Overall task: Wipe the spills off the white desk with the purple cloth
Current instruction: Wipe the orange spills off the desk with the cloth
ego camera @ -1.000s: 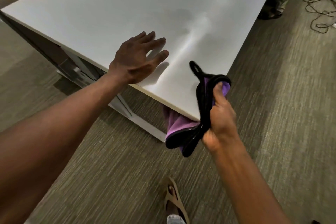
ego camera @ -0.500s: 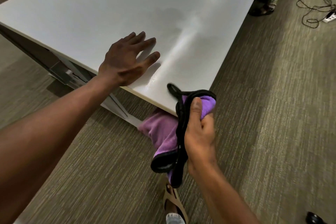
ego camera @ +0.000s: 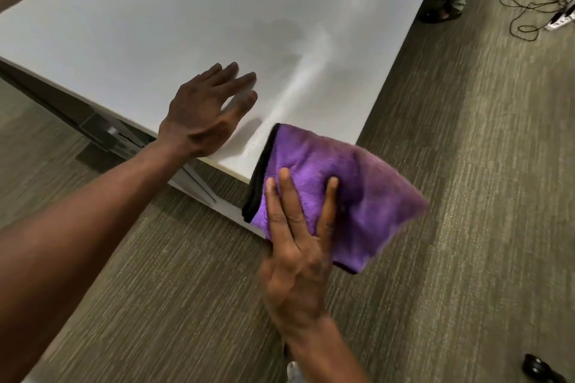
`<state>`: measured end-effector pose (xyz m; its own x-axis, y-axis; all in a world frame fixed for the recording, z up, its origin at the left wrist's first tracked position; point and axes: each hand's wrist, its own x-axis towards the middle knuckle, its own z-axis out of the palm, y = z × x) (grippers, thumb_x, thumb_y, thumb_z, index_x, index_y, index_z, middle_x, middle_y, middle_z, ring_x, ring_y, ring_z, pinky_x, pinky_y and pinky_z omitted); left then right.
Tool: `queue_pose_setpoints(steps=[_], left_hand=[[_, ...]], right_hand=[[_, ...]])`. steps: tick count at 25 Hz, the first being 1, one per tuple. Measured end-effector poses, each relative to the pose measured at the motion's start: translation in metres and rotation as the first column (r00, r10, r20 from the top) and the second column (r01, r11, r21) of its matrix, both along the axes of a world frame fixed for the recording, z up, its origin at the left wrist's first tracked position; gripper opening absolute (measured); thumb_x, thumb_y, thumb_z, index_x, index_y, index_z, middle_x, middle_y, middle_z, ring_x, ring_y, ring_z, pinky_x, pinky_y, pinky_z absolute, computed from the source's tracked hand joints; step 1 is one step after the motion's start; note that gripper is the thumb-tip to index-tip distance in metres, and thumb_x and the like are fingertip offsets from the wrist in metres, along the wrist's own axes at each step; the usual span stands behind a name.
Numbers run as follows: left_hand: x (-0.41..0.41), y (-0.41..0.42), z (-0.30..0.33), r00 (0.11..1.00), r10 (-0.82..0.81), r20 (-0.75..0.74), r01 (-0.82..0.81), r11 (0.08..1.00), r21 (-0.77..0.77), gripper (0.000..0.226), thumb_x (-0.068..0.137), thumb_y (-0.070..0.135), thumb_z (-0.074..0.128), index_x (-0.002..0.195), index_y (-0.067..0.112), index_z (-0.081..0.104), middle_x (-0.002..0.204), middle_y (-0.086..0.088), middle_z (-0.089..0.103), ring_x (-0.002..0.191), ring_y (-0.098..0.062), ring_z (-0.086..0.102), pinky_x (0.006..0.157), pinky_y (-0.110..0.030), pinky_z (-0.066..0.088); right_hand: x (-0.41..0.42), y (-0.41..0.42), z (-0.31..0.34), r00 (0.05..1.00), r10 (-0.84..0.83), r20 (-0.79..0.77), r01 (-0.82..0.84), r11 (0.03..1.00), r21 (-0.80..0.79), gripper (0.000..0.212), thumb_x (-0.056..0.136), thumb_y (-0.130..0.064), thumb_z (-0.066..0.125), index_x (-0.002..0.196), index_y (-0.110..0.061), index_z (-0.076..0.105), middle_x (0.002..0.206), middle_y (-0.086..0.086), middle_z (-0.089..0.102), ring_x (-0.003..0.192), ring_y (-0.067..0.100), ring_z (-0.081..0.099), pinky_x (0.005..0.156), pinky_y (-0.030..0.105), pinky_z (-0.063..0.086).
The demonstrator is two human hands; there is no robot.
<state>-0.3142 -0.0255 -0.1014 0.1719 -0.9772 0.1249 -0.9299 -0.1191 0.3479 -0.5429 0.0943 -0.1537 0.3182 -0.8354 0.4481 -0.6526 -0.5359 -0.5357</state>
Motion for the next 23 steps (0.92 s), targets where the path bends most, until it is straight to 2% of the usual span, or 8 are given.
queue_pose_setpoints(steps=[3,5,7,10,15,18,20,23], left_hand=[[0.001,0.000,-0.003,1.000,-0.005,-0.017,0.004,1.000,-0.012,0.064,0.100,0.070,0.020,0.152,0.042,0.044,0.165,0.004,0.034,0.157,-0.015,0.020,0.127,-0.046,0.019],[0.002,-0.001,-0.005,0.999,0.006,-0.039,-0.008,0.999,-0.037,0.064,0.100,0.067,0.016,0.149,0.042,0.048,0.163,0.003,0.038,0.156,-0.018,0.022,0.126,-0.047,0.020],[0.004,-0.002,-0.003,0.994,0.013,-0.108,-0.019,0.998,-0.054,0.066,0.098,0.064,0.015,0.146,0.040,0.054,0.161,0.002,0.042,0.155,-0.020,0.027,0.125,-0.047,0.022],[0.008,-0.001,0.001,0.971,0.020,-0.239,-0.031,0.999,-0.042,0.066,0.093,0.061,0.021,0.143,0.037,0.058,0.160,0.003,0.043,0.154,-0.017,0.028,0.125,-0.046,0.022],[0.012,0.003,-0.001,0.989,-0.030,-0.146,0.025,0.999,-0.037,0.065,0.093,0.063,0.027,0.147,0.038,0.052,0.162,0.002,0.040,0.155,-0.018,0.025,0.124,-0.052,0.022],[0.009,0.002,0.000,0.987,-0.006,-0.162,0.002,1.000,-0.027,0.068,0.092,0.066,0.025,0.147,0.038,0.052,0.162,0.004,0.039,0.155,-0.016,0.023,0.125,-0.049,0.020],[0.007,0.001,0.000,0.986,0.007,-0.168,-0.010,1.000,-0.021,0.071,0.090,0.068,0.022,0.147,0.037,0.053,0.163,0.005,0.038,0.155,-0.016,0.023,0.125,-0.048,0.019],[0.006,0.001,0.001,0.984,0.003,-0.179,-0.006,1.000,-0.014,0.073,0.090,0.069,0.019,0.148,0.037,0.051,0.164,0.006,0.036,0.156,-0.014,0.022,0.125,-0.047,0.018]], right_hand=[[-0.013,-0.037,0.013,0.928,0.142,-0.345,-0.189,0.976,-0.106,0.062,0.095,-0.011,0.043,0.156,-0.024,0.040,0.164,-0.003,0.035,0.156,0.036,0.018,0.125,0.057,0.012],[0.003,-0.055,0.028,0.875,0.209,-0.437,-0.261,0.964,-0.060,0.064,0.094,-0.015,0.026,0.157,-0.022,0.037,0.165,0.001,0.033,0.153,0.044,0.023,0.124,0.061,0.017],[0.029,-0.058,0.035,0.834,0.231,-0.501,-0.283,0.959,-0.029,0.066,0.094,-0.017,0.020,0.158,-0.018,0.036,0.165,0.006,0.033,0.149,0.052,0.025,0.120,0.065,0.023],[0.049,-0.056,0.037,0.834,0.186,-0.519,-0.242,0.969,-0.042,0.060,0.097,-0.018,0.024,0.152,-0.015,0.046,0.160,0.009,0.043,0.145,0.053,0.034,0.118,0.061,0.030],[0.001,-0.059,0.041,0.798,0.342,-0.496,-0.405,0.914,-0.022,0.066,0.092,-0.011,0.035,0.157,-0.017,0.037,0.163,0.007,0.037,0.150,0.041,0.033,0.122,0.052,0.030],[-0.001,-0.063,0.045,0.864,0.216,-0.454,-0.243,0.970,0.000,0.074,0.089,-0.010,0.055,0.159,-0.014,0.032,0.165,0.010,0.031,0.151,0.036,0.031,0.123,0.052,0.029],[0.026,-0.059,0.047,0.864,0.158,-0.478,-0.165,0.986,0.027,0.067,0.093,-0.013,0.041,0.159,-0.010,0.028,0.166,0.016,0.025,0.152,0.040,0.025,0.124,0.055,0.023],[0.057,-0.054,0.047,0.874,0.145,-0.465,-0.141,0.989,0.042,0.058,0.096,-0.014,0.025,0.150,-0.005,0.045,0.160,0.021,0.037,0.147,0.048,0.033,0.121,0.058,0.029]])
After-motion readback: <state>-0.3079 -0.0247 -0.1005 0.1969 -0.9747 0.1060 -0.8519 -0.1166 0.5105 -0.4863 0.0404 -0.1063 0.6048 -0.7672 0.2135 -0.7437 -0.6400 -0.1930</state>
